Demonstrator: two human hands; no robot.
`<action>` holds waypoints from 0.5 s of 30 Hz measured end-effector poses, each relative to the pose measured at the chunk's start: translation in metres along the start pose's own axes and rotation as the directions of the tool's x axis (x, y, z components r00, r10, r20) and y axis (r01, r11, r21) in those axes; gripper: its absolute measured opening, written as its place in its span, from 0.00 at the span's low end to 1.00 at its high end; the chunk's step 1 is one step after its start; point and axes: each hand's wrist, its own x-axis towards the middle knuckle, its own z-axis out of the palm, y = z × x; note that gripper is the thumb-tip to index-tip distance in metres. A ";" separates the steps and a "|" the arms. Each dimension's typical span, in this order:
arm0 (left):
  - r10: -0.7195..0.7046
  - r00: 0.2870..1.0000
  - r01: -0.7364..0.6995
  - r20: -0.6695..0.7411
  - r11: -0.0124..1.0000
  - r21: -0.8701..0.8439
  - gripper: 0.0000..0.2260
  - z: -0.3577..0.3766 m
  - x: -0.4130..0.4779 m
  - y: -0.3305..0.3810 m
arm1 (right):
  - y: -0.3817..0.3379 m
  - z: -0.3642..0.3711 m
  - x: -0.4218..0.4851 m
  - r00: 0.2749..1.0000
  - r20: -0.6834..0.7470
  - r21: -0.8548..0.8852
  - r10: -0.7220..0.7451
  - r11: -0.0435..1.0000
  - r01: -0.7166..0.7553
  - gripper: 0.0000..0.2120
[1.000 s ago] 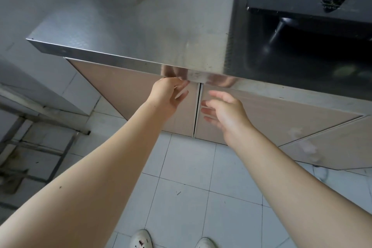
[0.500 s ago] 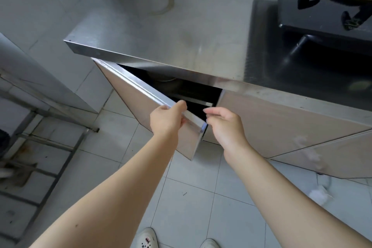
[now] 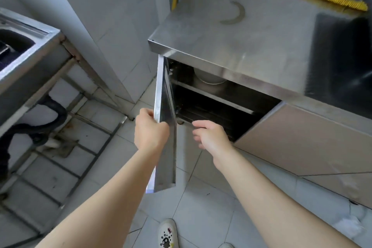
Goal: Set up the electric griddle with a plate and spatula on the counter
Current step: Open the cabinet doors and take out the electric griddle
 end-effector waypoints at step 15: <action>0.514 0.843 -0.375 -0.158 0.772 0.513 0.25 -0.060 0.059 -0.047 | -0.034 0.071 0.012 0.995 0.095 -0.056 -0.037 0.998 0.042 0.17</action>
